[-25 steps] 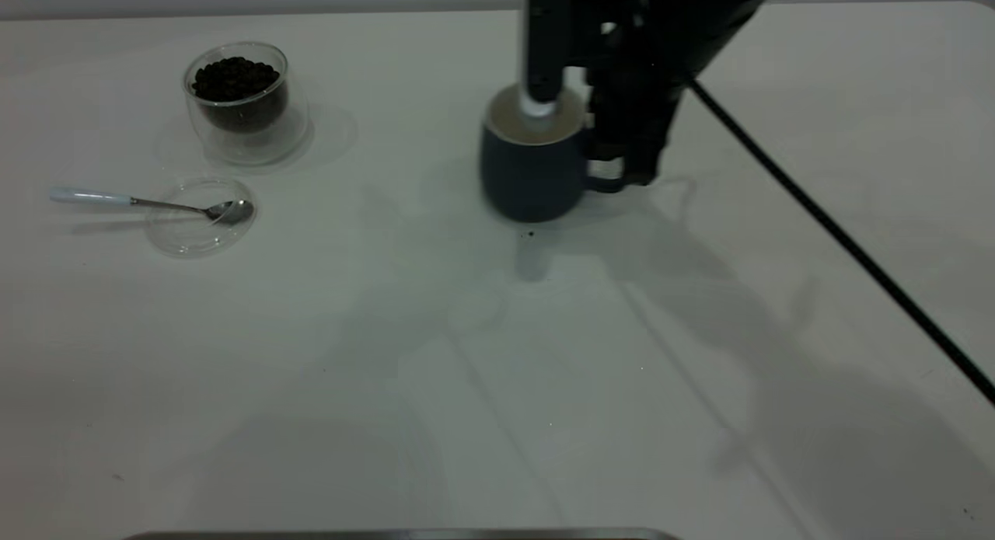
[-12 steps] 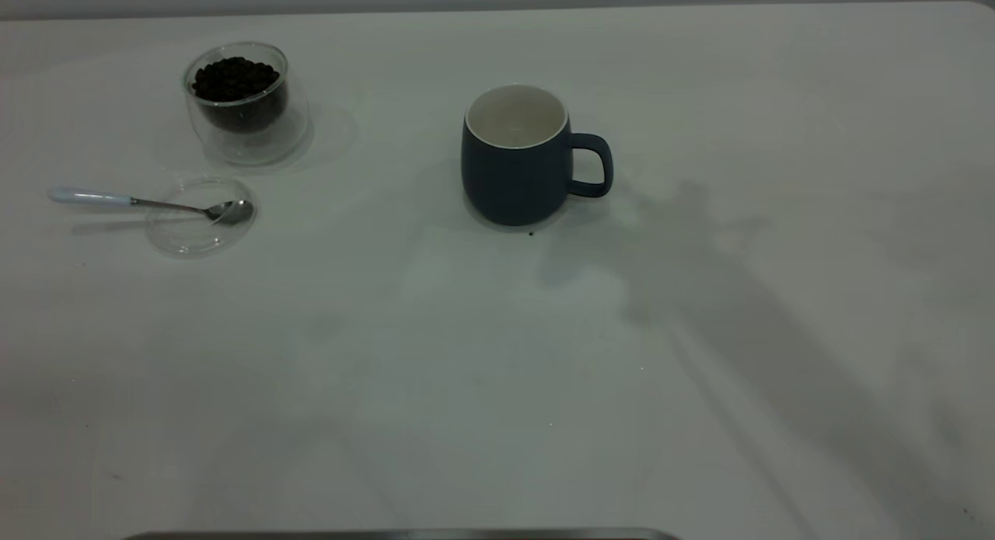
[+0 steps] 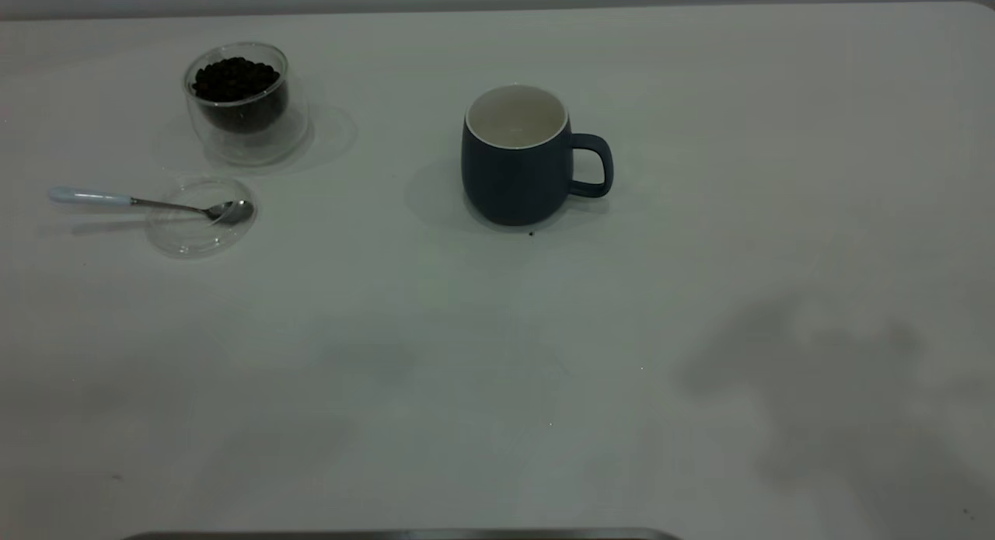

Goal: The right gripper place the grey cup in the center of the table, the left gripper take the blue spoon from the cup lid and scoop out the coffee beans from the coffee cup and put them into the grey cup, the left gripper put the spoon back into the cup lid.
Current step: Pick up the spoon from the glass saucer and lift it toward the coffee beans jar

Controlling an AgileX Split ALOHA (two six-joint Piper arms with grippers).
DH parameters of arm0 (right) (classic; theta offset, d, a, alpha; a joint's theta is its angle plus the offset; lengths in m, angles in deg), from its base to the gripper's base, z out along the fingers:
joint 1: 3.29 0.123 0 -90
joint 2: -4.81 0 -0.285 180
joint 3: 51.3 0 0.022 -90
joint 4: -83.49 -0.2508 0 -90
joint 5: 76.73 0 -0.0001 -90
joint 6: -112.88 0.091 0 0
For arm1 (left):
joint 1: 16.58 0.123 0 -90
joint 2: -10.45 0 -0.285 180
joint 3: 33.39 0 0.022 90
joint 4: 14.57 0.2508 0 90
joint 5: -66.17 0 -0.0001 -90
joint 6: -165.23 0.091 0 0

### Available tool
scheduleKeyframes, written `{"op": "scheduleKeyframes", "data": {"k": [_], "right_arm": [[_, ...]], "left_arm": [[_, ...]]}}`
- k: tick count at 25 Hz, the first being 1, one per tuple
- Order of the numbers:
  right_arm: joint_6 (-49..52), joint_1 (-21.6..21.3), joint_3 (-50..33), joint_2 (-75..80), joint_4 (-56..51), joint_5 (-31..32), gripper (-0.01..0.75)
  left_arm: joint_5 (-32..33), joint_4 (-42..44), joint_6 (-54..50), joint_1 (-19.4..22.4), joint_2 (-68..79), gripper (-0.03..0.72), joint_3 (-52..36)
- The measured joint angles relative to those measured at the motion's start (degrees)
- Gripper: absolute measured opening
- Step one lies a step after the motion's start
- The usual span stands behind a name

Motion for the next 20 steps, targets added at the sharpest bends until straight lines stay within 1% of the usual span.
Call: {"op": "scheduleKeyframes", "data": {"k": [3,10,12,13,17,20], "right_arm": [[0.4,0.0,-5.7,-6.1,0.4,0.4,0.363],[5.4,-0.6,-23.0,-20.9,-1.1,0.4,0.363],[5.6,-2.8,-27.3,-25.7,-2.0,0.1,0.363],[5.6,-4.7,-29.4,-28.6,-2.7,-0.6,0.363],[5.8,-13.2,-36.6,-40.8,-5.0,-3.7,0.363],[6.0,-19.6,-40.5,-49.0,-5.6,-6.2,0.363]], "left_arm": [[0.0,0.0,0.0,0.0,0.0,0.432,0.0],[0.0,0.0,0.1,0.0,0.0,0.432,0.0],[0.0,0.0,0.1,0.0,0.0,0.432,0.0],[0.0,0.0,0.1,0.0,0.0,0.432,0.0],[0.0,0.0,0.1,0.0,0.0,0.432,0.0],[0.0,0.0,0.1,0.0,0.0,0.432,0.0]]}}
